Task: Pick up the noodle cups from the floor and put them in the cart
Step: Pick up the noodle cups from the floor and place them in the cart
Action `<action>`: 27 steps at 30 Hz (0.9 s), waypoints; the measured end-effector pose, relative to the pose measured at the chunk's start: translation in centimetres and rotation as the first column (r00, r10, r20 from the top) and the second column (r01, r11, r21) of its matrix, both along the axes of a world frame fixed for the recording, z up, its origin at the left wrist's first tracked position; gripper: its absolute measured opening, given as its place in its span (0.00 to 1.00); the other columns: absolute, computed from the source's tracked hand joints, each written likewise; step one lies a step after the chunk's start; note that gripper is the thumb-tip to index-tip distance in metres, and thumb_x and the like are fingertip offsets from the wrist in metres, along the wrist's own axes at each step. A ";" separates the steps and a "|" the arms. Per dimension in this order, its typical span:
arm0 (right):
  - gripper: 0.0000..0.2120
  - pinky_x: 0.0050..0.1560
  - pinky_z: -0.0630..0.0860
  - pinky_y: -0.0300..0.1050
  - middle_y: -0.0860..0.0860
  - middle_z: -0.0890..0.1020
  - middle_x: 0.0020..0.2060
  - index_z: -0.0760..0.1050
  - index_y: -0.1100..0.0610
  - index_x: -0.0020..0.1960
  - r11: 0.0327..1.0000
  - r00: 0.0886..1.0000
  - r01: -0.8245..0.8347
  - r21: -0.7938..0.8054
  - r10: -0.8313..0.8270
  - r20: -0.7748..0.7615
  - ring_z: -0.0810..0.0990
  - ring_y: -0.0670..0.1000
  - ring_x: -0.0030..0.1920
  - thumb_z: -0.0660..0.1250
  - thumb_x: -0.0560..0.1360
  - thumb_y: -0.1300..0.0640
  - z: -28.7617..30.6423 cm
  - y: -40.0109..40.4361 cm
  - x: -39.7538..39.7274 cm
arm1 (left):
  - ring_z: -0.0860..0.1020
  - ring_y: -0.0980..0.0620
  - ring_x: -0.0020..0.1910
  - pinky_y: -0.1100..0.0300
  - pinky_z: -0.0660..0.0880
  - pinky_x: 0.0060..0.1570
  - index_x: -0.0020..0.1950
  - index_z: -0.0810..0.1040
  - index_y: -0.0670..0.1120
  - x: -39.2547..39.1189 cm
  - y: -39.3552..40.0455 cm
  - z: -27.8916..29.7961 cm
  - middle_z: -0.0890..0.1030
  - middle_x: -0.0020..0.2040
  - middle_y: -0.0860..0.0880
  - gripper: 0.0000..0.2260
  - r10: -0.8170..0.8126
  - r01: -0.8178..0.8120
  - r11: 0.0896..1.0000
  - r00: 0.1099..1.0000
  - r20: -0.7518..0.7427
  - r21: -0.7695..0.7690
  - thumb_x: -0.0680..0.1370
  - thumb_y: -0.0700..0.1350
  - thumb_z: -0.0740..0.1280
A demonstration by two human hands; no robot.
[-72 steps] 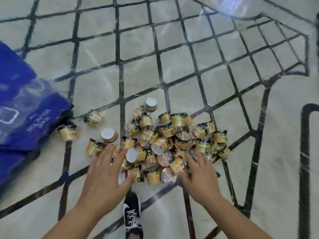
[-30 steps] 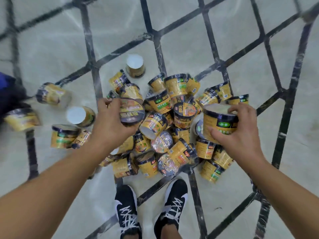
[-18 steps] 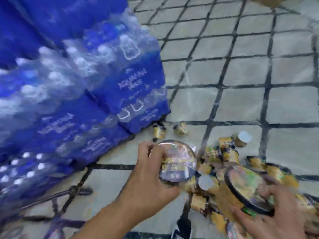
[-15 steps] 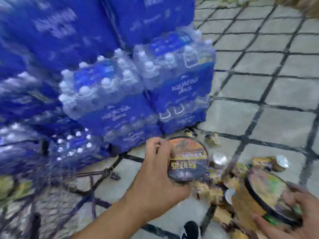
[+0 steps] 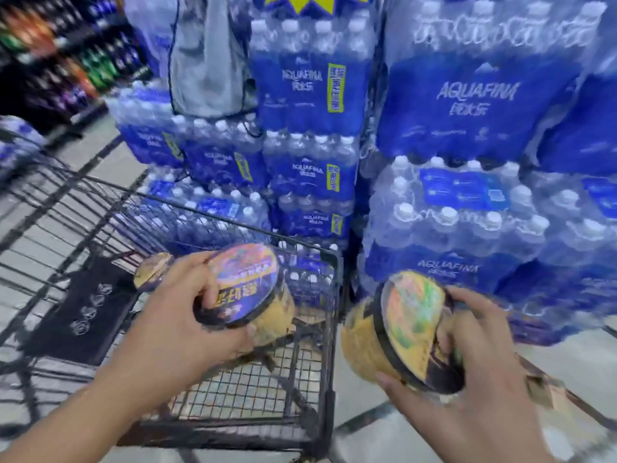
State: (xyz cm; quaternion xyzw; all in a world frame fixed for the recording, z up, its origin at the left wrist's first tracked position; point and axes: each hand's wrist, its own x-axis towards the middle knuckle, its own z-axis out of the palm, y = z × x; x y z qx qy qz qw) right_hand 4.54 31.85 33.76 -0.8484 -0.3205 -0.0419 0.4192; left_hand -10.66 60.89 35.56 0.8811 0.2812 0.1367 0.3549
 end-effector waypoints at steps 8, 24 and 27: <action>0.31 0.58 0.77 0.57 0.59 0.70 0.69 0.73 0.55 0.53 0.847 0.993 -0.027 -0.531 0.083 0.082 0.75 0.63 0.61 0.77 0.65 0.33 -7.9 20.4 -1.9 | 0.72 0.44 0.60 0.49 0.71 0.55 0.36 0.66 0.47 0.6 15.2 -9.0 0.73 0.58 0.48 0.28 -0.099 0.175 0.955 0.950 -0.297 0.241 0.59 0.70 0.68; 0.26 0.72 0.65 0.64 0.66 0.68 0.69 0.75 0.58 0.66 0.337 0.986 0.030 -0.941 0.145 0.084 0.70 0.67 0.65 0.70 0.74 0.44 -21.0 26.6 2.6 | 0.60 0.36 0.77 0.36 0.43 0.80 0.72 0.78 0.44 8.9 15.8 -24.0 0.69 0.72 0.37 0.34 -0.262 0.682 0.639 0.628 -0.733 0.356 0.73 0.64 0.67; 0.27 0.71 0.64 0.65 0.65 0.68 0.71 0.75 0.57 0.67 0.303 0.990 0.033 -0.953 0.123 0.073 0.70 0.67 0.66 0.70 0.75 0.42 -22.5 27.1 2.6 | 0.57 0.35 0.79 0.34 0.43 0.78 0.71 0.78 0.43 9.7 15.5 -24.9 0.66 0.75 0.36 0.32 -0.232 0.715 0.608 0.576 -0.784 0.345 0.73 0.62 0.68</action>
